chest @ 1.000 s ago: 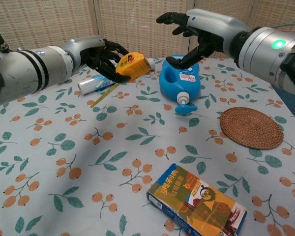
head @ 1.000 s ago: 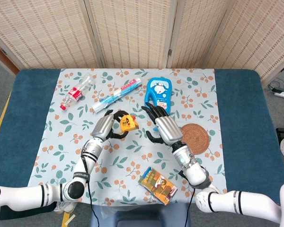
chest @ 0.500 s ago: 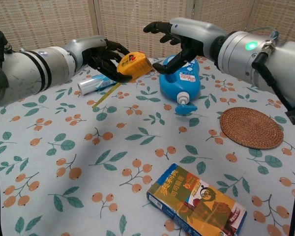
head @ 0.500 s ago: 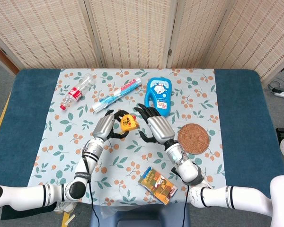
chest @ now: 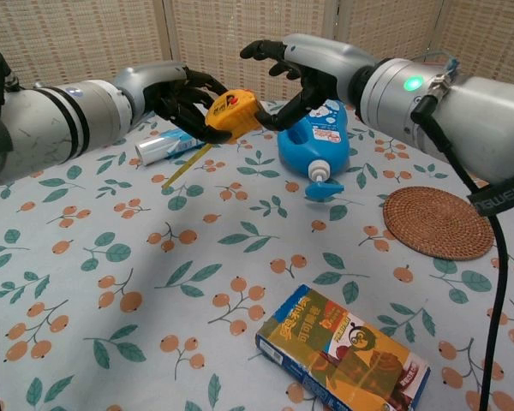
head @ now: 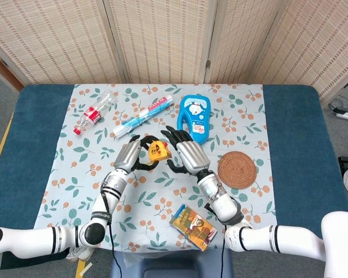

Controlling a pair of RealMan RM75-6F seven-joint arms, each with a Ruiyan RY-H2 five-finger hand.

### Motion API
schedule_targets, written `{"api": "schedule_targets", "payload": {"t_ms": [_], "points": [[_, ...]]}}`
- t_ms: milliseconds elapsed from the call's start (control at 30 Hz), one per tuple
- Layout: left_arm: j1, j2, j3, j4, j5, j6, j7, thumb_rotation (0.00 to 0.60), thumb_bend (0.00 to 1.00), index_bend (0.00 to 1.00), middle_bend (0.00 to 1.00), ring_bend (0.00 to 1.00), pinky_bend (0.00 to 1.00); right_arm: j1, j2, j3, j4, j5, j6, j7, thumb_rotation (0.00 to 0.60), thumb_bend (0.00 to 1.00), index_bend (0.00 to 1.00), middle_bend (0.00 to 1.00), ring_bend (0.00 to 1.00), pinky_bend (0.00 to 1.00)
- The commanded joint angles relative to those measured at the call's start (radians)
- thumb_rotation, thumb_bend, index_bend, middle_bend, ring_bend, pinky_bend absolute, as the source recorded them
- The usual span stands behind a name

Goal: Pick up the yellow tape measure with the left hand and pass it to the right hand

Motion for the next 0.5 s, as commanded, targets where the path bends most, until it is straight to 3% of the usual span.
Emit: {"api": "schedule_targets", "payload": {"t_ms": [33, 500], "points": [[0.000, 0.000, 0.001, 0.001, 0.000, -0.002, -0.001, 0.600, 0.39, 0.52, 0.50, 0.39, 0.09, 0.004, -0.003, -0.001, 0.007, 0.003, 0.004, -0.001, 0.600, 0.49, 0.01, 0.00, 0.07, 0.00], [0.003, -0.002, 0.009, 0.010, 0.006, -0.007, -0.010, 0.600, 0.39, 0.52, 0.50, 0.39, 0.09, 0.020, -0.015, -0.003, 0.034, 0.018, 0.023, -0.004, 0.600, 0.49, 0.01, 0.00, 0.08, 0.00]]}}
